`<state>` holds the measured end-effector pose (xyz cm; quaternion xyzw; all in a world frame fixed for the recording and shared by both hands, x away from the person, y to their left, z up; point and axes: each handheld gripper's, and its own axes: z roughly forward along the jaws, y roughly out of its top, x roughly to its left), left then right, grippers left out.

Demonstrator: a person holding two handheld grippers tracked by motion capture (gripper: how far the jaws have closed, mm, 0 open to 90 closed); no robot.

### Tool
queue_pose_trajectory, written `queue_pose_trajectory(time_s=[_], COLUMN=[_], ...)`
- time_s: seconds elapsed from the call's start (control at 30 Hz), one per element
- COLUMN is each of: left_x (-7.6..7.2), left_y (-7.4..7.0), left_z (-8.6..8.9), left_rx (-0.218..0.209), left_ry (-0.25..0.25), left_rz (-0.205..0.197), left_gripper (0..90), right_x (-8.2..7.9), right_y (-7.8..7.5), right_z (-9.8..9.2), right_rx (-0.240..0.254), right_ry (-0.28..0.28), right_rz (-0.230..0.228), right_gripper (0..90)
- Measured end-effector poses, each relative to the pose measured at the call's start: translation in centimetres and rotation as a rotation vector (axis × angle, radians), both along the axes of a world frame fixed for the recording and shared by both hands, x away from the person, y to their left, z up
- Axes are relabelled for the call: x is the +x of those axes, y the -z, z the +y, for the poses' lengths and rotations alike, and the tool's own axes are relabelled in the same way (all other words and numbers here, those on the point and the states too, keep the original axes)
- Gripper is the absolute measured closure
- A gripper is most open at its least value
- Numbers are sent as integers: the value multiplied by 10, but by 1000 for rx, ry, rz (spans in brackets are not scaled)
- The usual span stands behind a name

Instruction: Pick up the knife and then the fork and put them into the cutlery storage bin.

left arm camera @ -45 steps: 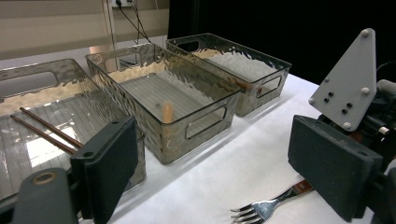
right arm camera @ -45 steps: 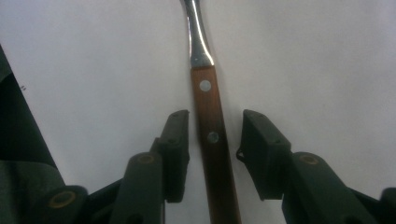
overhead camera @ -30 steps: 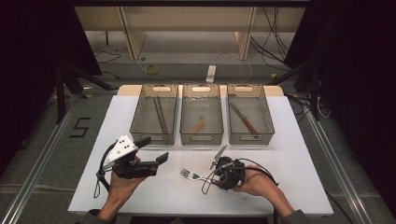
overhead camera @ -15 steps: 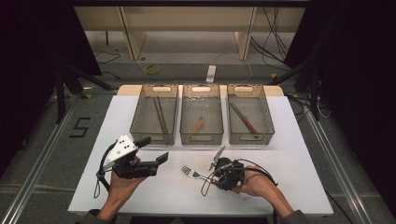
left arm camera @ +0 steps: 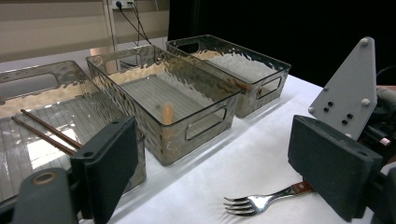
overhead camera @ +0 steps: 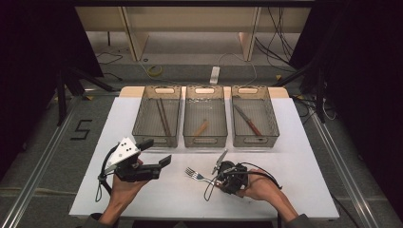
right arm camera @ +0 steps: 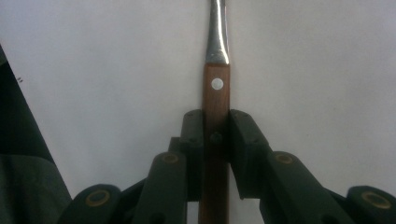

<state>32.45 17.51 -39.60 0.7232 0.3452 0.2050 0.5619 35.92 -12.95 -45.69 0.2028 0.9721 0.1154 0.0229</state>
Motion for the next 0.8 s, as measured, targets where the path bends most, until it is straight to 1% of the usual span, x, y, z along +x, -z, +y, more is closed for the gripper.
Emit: queue_pose_trajectory(time_s=[0.03, 0.1, 0.13, 0.17, 0.2, 0.23, 0.3, 0.4, 0.43, 0.5, 0.53, 0.63, 0.8], left_x=[0, 0, 0, 0, 0, 0, 0, 0, 0, -1, -1, -1, -1], left_y=[0, 0, 0, 0, 0, 0, 0, 0, 0, 0, 0, 0, 0], left_z=[0, 0, 1, 1, 1, 1, 1, 1, 1, 1, 1, 1, 1], left_rx=[-1, 0, -1, -1, -2, -2, 0, -4, -6, -5, -4, -5, -7], left_ry=[1, -1, -1, -2, -2, -3, -3, -4, -5, -5, -4, -5, -6], left_rz=[1, 2, 1, 1, 1, 2, 2, -1, 0, -1, -2, -3, -5], left_gripper=[156, 156, 157, 156, 156, 156, 156, 157, 156, 156, 157, 156, 156], right_x=[0, 1, 1, 1, 0, 1, 1, 3, 4, 5, 6, 8, 11], right_y=[0, -1, -2, -4, -6, -9, -14, -19, -20, -23, -25, -30, -39], right_z=[0, -1, -1, -3, -3, -4, -6, -9, -11, -13, -15, -20, -29], right_rx=[13, 11, 23, 32, 43, 51, 71, 100, 110, 136, 144, 177, 213], right_ry=[6, 5, 9, -1, 11, -2, 21, 32, 32, 60, 57, 77, 110], right_rz=[-7, -16, -11, -10, -12, -26, -33, -40, -50, -47, -46, -53, -66], right_gripper=[768, 768, 768, 768, 768, 769, 769, 769, 769, 769, 769, 769, 768])
